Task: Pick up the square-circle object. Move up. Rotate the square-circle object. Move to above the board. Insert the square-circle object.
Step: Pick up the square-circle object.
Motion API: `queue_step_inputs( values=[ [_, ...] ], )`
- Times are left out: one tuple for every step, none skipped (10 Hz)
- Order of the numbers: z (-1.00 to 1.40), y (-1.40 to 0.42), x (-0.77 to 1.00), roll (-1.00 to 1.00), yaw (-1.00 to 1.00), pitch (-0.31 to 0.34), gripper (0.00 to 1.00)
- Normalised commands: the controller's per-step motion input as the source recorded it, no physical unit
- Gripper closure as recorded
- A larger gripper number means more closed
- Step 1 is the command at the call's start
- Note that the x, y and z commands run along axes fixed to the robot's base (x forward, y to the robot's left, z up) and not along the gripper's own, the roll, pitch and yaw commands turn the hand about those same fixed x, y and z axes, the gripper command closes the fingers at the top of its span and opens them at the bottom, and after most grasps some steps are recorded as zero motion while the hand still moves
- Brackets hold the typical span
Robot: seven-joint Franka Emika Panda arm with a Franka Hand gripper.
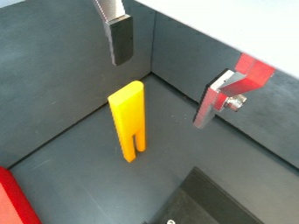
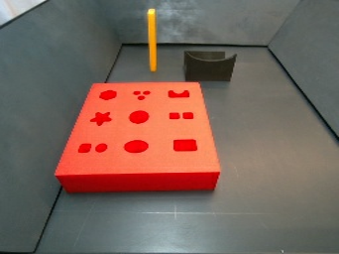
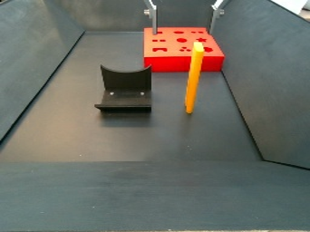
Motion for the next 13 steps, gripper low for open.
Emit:
queue_step_inputs(
  values=[
    [-0.25,-0.11,-0.44,0.0,0.06,-0.094,0.0],
    [-0.33,-0.06,-0.31,0.0,0.04,-0.066,0.0],
    [-0.4,0.0,-0.18,0.0,0.06,-0.017,0.0],
    [-0.45,0.0,-0.12,0.0,0.09,-0.011,0.0],
    [-0.46,0.0,-0.04,0.0,0.09,0.0,0.0],
    [-0.44,0.0,-0.04,0.0,0.07,-0.001,0.0],
    [-0.33,0.0,-0.02,0.0,0.06,0.0,0.0],
    [-0.26,0.0,0.0,0.0,0.05,0.0,0.0],
    [0.0,0.0,0.0,0.0,0.0,0.0,0.0],
    [0.0,0.0,0.0,0.0,0.0,0.0,1.0],
    [0.0,0.0,0.0,0.0,0.0,0.0,1.0],
    [0.0,0.0,0.0,0.0,0.0,0.0,1.0],
    [0.0,0.0,0.0,0.0,0.0,0.0,1.0]
  ],
)
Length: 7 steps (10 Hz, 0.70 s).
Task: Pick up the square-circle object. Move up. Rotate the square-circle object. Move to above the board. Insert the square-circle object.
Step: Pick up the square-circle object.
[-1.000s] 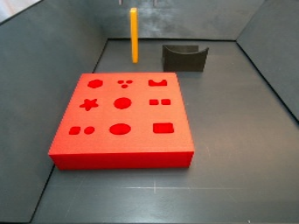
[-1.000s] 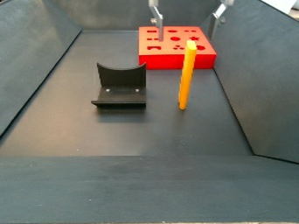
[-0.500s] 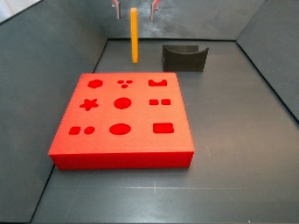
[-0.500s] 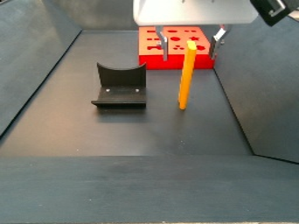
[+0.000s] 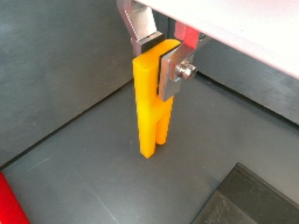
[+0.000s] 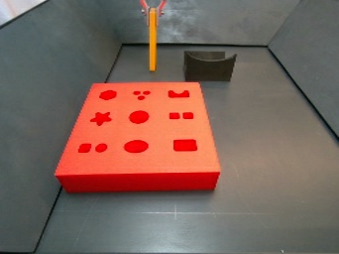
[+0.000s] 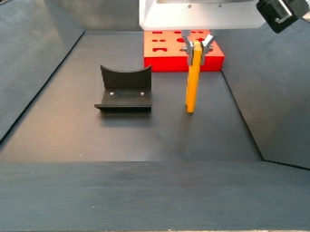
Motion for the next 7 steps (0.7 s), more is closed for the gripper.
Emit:
queue_step_inputs(
  values=[
    [0.0,0.0,0.0,0.0,0.0,0.0,1.0],
    [0.0,0.0,0.0,0.0,0.0,0.0,1.0],
    [0.0,0.0,0.0,0.0,0.0,0.0,1.0],
    [0.0,0.0,0.0,0.0,0.0,0.0,1.0],
    [0.0,0.0,0.0,0.0,0.0,0.0,1.0],
    [0.0,0.0,0.0,0.0,0.0,0.0,1.0],
    [0.0,0.0,0.0,0.0,0.0,0.0,1.0]
  ],
)
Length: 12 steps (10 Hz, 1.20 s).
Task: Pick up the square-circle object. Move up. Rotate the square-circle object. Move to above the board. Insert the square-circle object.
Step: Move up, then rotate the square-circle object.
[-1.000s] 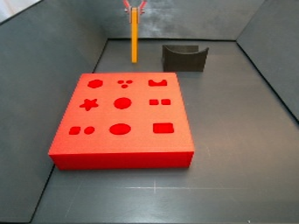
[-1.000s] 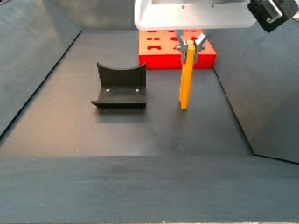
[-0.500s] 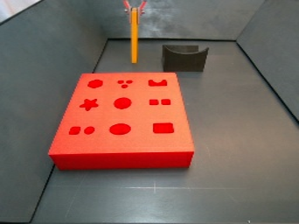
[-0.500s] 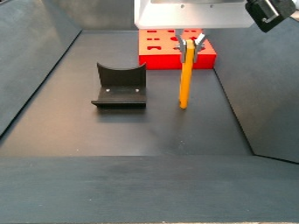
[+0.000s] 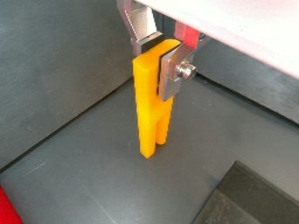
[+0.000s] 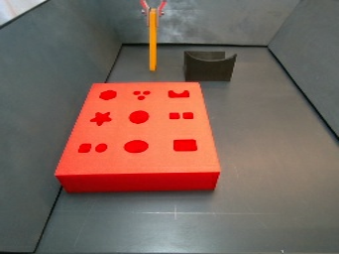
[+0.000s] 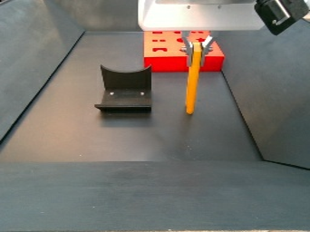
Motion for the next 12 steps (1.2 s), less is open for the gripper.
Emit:
queue_step_inputs(
  values=[
    [0.83,0.0,0.0,0.0,0.0,0.0,1.0],
    [0.83,-0.02,0.01,0.0,-0.03,0.013,1.0],
    [0.68,-0.03,-0.01,-0.02,-0.03,0.053,1.0],
    [0.53,-0.02,0.0,-0.03,-0.02,0.06,1.0],
    [0.3,-0.01,0.01,-0.05,-0.01,0.068,1.0],
    [1.0,-0.73,-0.1,0.0,0.0,0.0,1.0],
    [0.9,-0.71,-0.1,0.0,0.01,0.002,1.0],
    [0.82,-0.59,-0.1,0.01,0.02,-0.003,1.0],
    [0.56,-0.26,-0.06,-0.02,0.03,-0.015,1.0],
    [0.44,-0.13,-0.05,-0.04,0.03,-0.011,1.0],
    [0.0,0.0,0.0,-0.04,-1.0,-0.005,1.0],
    [-0.11,0.03,0.03,-0.04,-1.0,0.0,1.0]
  ],
)
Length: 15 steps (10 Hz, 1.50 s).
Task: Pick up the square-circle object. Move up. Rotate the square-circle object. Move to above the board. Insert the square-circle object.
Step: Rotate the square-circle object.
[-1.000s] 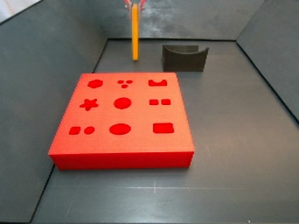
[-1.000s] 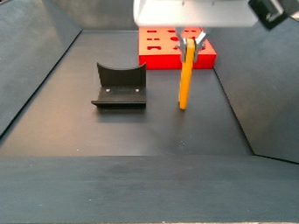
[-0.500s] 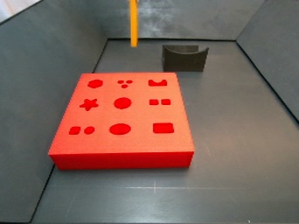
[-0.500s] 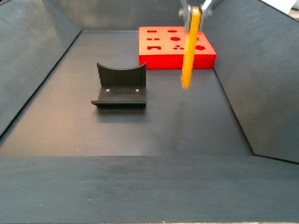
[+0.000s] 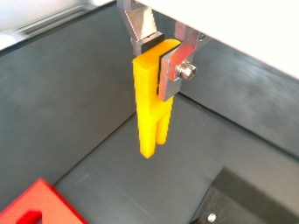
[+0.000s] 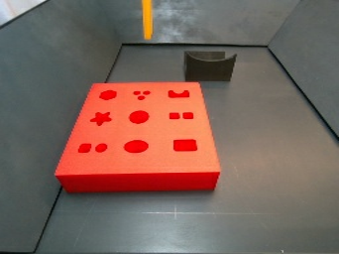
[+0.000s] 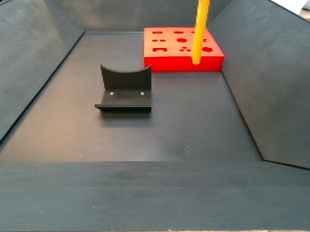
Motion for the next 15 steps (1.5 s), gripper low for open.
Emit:
queue_step_inputs(
  values=[
    [-0.08,0.03,0.03,-0.05,-1.0,-0.011,1.0],
    [-0.05,0.02,0.02,-0.06,-1.0,-0.01,1.0],
    [-0.04,0.02,0.02,-0.06,-0.83,-0.011,1.0],
    [-0.03,0.02,0.02,-0.06,-0.57,-0.013,1.0],
    [-0.02,0.01,0.02,-0.06,-0.36,-0.01,1.0],
    [0.0,-0.05,0.01,-0.02,-1.0,-0.003,1.0],
    [0.0,-0.05,0.01,-0.02,-1.0,-0.002,1.0],
    [0.0,-0.02,0.0,-0.02,-1.0,-0.003,1.0],
    [0.0,-0.02,0.0,-0.02,-1.0,-0.003,1.0],
    [0.0,-0.01,0.0,-0.03,-1.0,-0.003,1.0],
    [0.0,0.0,0.0,-0.03,-1.0,-0.003,1.0],
    [0.0,0.0,0.0,-0.04,-1.0,-0.004,1.0],
    [0.0,0.0,0.0,-0.05,-1.0,-0.005,1.0],
    [0.0,0.0,0.0,-0.06,-1.0,-0.006,1.0],
    [0.0,0.0,0.0,-0.06,-0.83,-0.006,1.0]
  ],
)
